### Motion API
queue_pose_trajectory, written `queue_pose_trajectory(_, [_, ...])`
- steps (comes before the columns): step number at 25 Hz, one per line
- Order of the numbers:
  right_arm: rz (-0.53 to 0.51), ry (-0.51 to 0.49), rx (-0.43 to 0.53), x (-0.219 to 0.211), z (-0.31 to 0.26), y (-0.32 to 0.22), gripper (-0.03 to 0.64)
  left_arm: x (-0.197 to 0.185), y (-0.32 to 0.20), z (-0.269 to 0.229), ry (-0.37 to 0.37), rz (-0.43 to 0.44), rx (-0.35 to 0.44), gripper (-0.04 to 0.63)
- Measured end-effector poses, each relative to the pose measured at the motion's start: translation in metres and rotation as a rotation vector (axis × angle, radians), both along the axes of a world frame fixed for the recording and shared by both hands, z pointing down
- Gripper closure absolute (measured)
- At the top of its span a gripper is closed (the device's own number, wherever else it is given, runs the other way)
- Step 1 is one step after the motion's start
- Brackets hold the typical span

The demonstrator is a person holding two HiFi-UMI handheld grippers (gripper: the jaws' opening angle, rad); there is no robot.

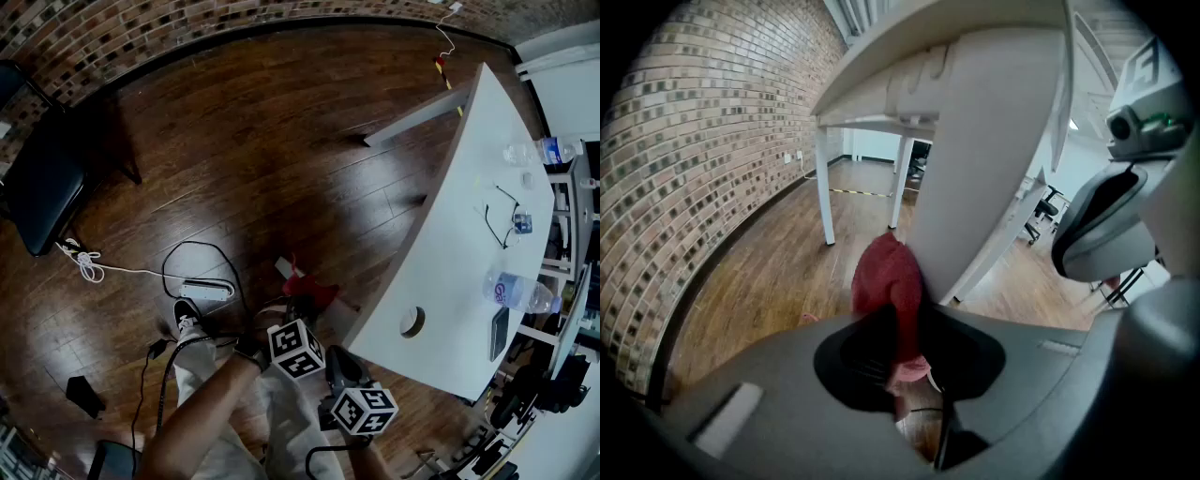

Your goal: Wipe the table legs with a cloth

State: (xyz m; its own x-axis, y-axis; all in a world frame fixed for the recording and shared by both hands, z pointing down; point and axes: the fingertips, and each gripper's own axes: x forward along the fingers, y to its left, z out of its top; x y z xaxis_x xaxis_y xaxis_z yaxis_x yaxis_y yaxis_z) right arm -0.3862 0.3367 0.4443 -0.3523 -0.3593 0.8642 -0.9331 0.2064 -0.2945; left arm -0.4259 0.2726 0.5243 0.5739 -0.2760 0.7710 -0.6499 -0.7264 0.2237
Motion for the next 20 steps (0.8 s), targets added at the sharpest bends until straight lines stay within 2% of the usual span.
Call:
queue_pose_trajectory(9, [-0.033, 0.019, -0.005, -0.025, 0.074, -0.001, 0.623, -0.006, 0.005, 0.089, -0.011, 0.023, -0.009, 0.523])
queue_pose_trajectory(16, [0.023, 0.088, -0.15, -0.028, 0.151, -0.002, 0.623, -0.003, 0.012, 0.157, -0.011, 0.033, -0.047, 0.523])
queue_pose_trajectory(20, [0.02, 0.117, -0.191, -0.027, 0.197, 0.003, 0.623, 0.001, 0.017, 0.205, -0.012, 0.028, -0.066, 0.523])
